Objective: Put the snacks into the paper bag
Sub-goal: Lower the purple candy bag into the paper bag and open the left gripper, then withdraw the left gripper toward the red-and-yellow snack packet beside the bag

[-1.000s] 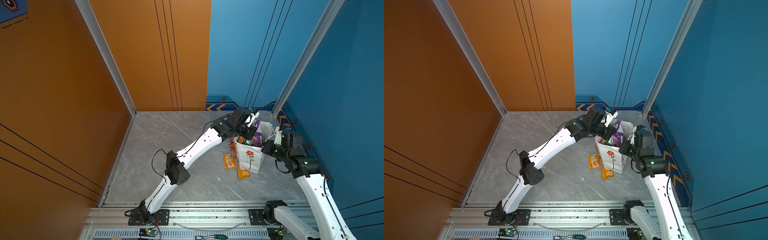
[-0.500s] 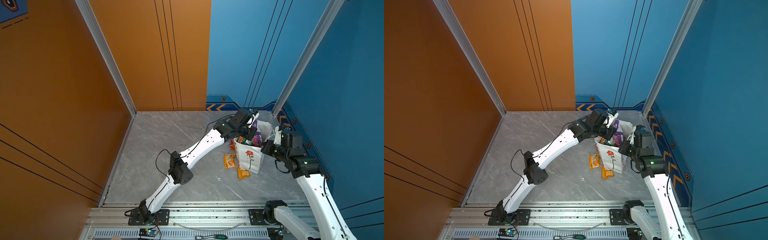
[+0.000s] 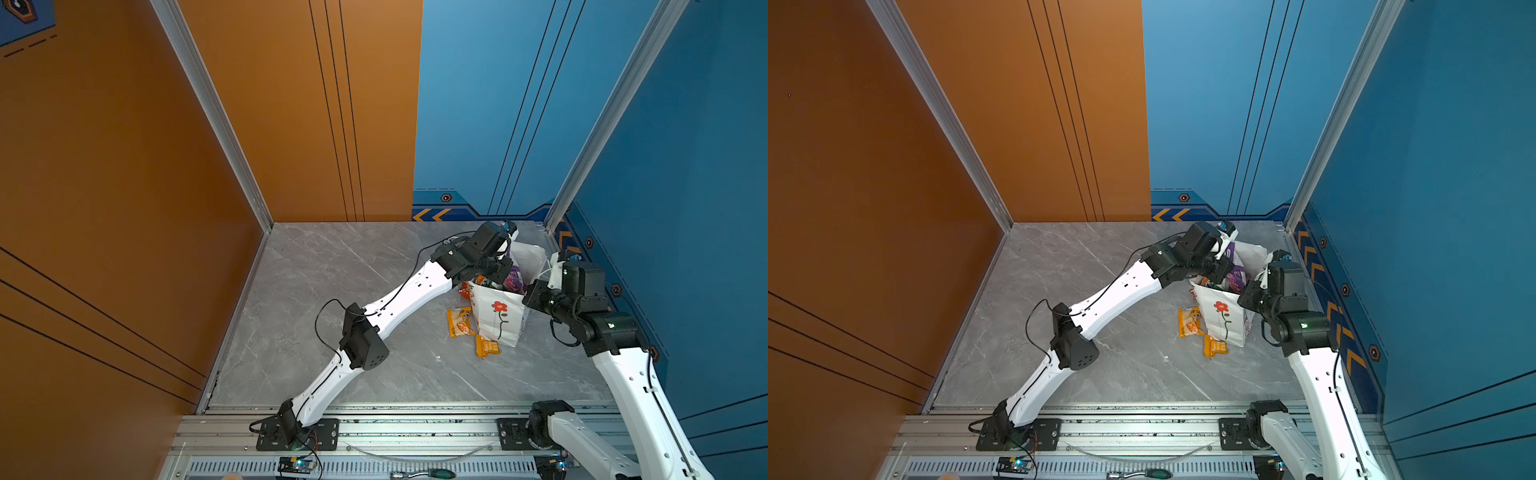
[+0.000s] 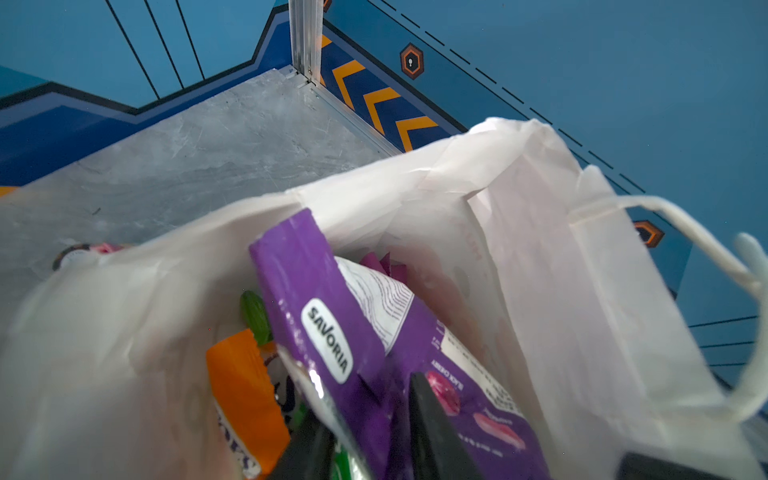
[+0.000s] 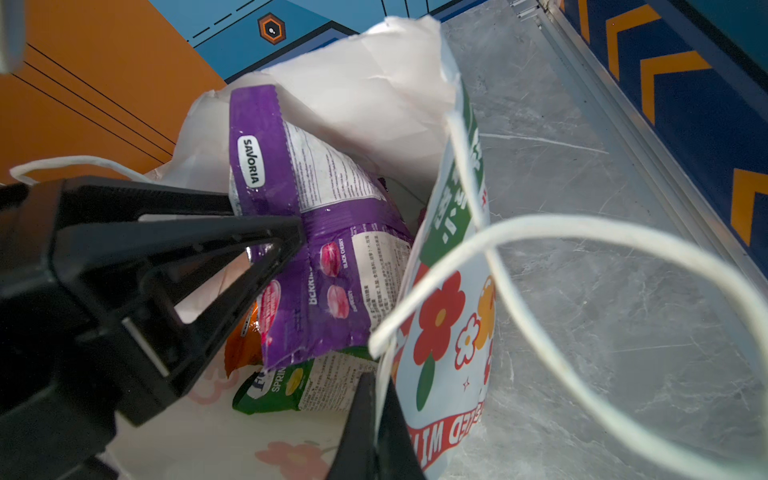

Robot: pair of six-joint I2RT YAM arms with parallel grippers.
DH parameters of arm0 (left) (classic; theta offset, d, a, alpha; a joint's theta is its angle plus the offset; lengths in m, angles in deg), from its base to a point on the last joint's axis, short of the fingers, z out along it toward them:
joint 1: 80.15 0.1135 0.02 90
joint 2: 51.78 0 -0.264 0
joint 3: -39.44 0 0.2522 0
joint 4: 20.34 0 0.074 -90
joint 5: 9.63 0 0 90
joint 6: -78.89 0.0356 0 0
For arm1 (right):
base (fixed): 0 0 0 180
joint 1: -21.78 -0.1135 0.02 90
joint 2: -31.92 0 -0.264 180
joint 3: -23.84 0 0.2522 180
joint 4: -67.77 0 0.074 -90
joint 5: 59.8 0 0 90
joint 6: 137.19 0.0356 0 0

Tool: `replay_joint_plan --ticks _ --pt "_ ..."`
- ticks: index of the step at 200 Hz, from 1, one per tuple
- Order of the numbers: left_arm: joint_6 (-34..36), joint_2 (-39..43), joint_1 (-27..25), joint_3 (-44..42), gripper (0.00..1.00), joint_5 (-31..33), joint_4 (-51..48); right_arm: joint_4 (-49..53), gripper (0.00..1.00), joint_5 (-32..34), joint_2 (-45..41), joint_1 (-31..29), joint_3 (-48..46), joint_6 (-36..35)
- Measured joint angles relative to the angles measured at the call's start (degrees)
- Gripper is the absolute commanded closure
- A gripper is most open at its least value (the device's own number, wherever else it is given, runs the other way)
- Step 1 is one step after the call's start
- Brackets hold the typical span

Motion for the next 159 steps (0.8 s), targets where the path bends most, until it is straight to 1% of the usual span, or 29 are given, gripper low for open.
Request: replay_joint_plan --ticks 43,63,101,133,159 --pt "0.2 3.5 -0.7 -2.0 0.53 2.6 -0.4 0.1 1.00 0.5 0.0 0.0 0.0 0.0" --pt "0.0 6.8 -0.8 -3.6 0.47 3.9 -0.6 0.1 1.00 0.7 0.0 0.0 0.0 0.0" --pt "-0.1 12.7 -0.8 -6.1 0.39 4.5 -0.6 0.3 1.00 1.1 0.0 0.2 0.0 0.0" --pt "0.1 18.1 -0.9 -10.6 0.33 6.8 -0.7 0.5 1.00 1.3 0.0 1.1 0.0 0.0" --pt "-1.0 22.9 -0.4 -15.2 0.30 8.3 -0.8 1.0 1.00 1.5 0.0 2.1 0.0 0.0"
